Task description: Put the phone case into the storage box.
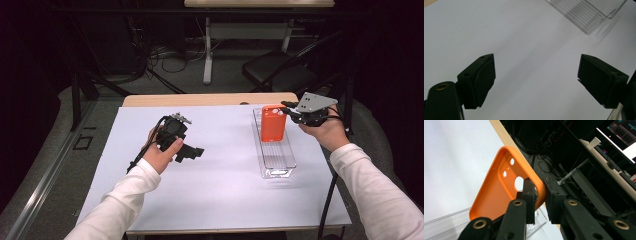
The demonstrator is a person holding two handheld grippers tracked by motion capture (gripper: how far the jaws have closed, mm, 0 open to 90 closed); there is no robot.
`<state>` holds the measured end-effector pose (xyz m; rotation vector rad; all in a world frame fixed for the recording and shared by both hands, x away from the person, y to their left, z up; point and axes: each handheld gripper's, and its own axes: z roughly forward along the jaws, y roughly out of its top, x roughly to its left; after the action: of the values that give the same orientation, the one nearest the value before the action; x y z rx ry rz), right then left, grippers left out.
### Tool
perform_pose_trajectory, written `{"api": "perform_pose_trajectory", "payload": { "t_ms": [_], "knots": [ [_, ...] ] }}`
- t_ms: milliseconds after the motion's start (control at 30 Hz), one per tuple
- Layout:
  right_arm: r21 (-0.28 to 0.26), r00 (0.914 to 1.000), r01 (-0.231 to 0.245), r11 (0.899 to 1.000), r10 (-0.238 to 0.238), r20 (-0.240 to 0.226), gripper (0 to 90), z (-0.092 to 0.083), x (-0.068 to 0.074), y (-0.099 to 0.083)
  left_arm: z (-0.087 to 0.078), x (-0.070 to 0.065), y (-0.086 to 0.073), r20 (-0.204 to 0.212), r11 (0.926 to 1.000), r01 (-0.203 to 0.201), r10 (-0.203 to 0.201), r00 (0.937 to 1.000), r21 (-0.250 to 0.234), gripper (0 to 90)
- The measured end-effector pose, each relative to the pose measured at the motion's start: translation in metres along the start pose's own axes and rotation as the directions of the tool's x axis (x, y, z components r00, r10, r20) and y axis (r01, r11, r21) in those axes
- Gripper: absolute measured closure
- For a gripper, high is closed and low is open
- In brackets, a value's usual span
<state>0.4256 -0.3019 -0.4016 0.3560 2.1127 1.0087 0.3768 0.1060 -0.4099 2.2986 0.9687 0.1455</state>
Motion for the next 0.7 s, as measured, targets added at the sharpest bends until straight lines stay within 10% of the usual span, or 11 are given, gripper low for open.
{"api": "perform_pose_trajectory", "payload": {
  "t_ms": [700],
  "knots": [
    [0.003,0.9986,0.004,1.000,-0.005,0.054,79.4,0.029,-0.012,-0.022,0.001,0.004,-0.002,0.002,0.9999,0.012,-0.012,0.9999,-0.003,15.0]
  ]
}}
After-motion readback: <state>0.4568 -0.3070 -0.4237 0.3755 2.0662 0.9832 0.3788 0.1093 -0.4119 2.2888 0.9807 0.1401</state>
